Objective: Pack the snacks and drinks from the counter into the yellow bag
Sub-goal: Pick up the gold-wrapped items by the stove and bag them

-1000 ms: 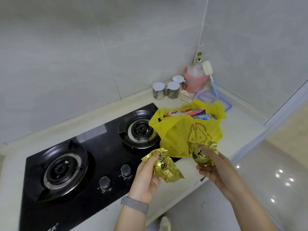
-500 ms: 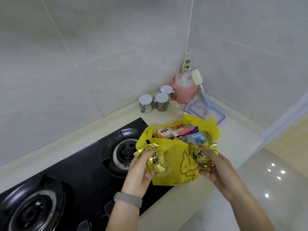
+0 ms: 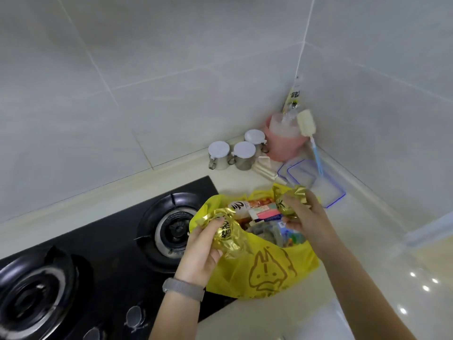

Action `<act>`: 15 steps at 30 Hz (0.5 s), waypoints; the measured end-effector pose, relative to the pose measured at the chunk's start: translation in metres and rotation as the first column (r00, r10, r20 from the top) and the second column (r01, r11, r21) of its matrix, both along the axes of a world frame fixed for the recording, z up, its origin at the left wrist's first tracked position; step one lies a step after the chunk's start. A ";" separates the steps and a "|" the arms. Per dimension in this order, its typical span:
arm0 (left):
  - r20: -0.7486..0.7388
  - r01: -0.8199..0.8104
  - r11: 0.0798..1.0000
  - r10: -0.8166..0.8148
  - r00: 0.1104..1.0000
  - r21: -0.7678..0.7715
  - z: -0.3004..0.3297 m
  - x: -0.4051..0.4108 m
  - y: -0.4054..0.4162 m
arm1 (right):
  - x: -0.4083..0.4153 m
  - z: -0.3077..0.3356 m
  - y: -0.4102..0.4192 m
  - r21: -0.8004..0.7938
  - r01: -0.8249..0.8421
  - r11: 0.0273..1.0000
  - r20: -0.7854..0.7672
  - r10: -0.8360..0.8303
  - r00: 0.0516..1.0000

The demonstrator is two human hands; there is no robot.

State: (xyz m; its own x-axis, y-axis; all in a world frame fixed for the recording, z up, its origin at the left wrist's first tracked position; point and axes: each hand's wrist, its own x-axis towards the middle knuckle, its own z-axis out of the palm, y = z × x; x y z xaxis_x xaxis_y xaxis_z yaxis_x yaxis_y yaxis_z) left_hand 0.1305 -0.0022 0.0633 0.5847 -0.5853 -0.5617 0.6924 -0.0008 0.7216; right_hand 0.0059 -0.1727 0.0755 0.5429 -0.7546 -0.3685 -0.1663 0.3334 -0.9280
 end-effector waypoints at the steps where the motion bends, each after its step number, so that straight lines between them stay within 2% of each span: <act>1: -0.010 -0.011 1.000 0.011 1.000 0.008 -0.001 -0.001 0.000 | 0.006 -0.006 -0.005 -0.074 -0.070 0.995 -0.039 0.067 0.997; 3: -0.017 -0.037 0.999 0.037 0.999 0.018 -0.004 -0.002 -0.001 | 0.019 -0.020 -0.013 -0.240 -0.250 0.938 -0.155 0.217 0.964; 7: -0.002 -0.112 0.993 0.112 0.994 0.030 -0.007 -0.002 0.001 | 0.045 -0.049 -0.020 -0.440 -0.551 0.709 -0.383 0.407 0.830; 11: 0.008 -0.183 0.981 0.183 0.983 0.057 -0.012 -0.004 0.005 | 0.068 -0.074 -0.009 -0.492 -0.682 0.542 -0.541 0.423 0.727; 15: 0.021 -0.228 0.971 0.227 0.974 0.066 -0.014 -0.008 0.010 | 0.074 -0.082 0.008 -0.526 -0.788 0.320 -0.686 0.388 0.616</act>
State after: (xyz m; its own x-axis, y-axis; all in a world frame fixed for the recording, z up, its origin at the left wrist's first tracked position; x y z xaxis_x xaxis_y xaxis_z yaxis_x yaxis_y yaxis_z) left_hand 0.1224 0.0081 0.0497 0.7059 -0.3967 -0.5868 0.6703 0.1064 0.7344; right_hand 0.0796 -0.1647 -0.0070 0.9234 -0.3489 -0.1602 -0.3788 -0.7601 -0.5280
